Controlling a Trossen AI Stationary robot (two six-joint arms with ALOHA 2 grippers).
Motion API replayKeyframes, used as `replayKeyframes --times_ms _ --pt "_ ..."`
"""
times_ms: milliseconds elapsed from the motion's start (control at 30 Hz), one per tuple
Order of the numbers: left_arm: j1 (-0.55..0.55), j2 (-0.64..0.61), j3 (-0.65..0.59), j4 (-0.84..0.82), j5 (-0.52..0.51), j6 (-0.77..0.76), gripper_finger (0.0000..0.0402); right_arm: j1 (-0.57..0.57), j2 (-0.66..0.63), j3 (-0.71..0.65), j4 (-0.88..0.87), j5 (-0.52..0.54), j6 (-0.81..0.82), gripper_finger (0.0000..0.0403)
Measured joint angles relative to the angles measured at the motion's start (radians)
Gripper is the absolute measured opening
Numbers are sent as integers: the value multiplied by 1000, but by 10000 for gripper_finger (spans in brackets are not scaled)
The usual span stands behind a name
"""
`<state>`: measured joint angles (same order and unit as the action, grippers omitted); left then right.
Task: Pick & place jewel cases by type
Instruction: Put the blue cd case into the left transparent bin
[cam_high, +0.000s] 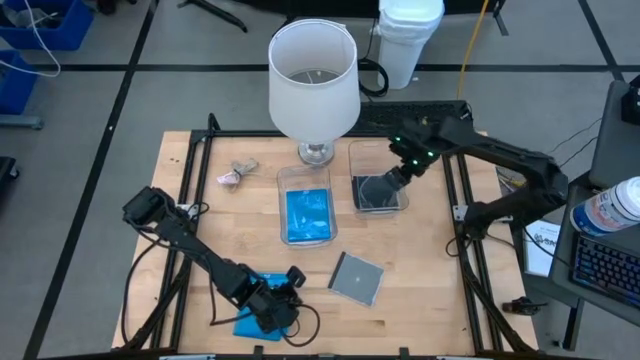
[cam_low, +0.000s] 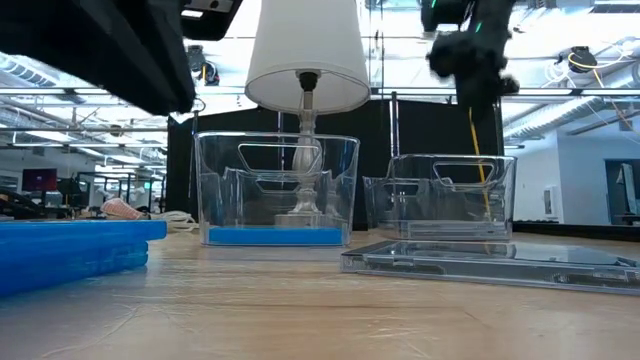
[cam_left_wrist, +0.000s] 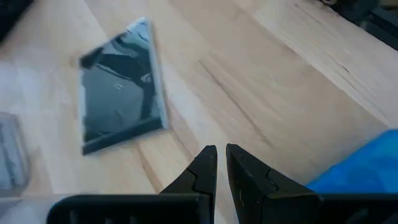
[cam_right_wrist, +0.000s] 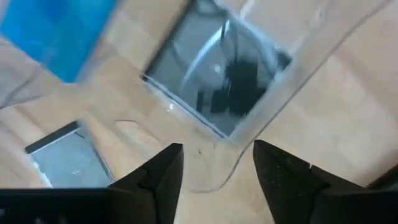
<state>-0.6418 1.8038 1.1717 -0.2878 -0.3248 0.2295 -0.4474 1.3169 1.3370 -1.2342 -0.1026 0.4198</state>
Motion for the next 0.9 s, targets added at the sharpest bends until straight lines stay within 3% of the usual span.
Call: replayKeyframes --times_ms 167,267,400,533,667,733,833,900 --pt "2 0 7 17 -109 -20 44 283 -147 2 99 108 85 88" --pt "-23 -13 54 -117 -157 -2 44 523 -198 -10 203 222 152 20" --pt "-99 -55 131 -312 -228 -40 44 838 -191 -47 392 373 212 10" --pt "-178 -120 179 -522 -234 -234 44 1061 -112 -108 612 517 201 1" --pt "-244 -186 157 -721 -200 -595 44 1165 24 -158 824 626 146 1" --pt "-277 -201 124 -774 -148 -770 44 1171 105 -162 920 631 126 1" --pt "-333 -203 67 -776 -45 -898 44 1151 233 -157 1065 625 83 1" --pt "-377 -202 28 -753 -31 -936 44 1132 312 -149 1172 607 39 1"
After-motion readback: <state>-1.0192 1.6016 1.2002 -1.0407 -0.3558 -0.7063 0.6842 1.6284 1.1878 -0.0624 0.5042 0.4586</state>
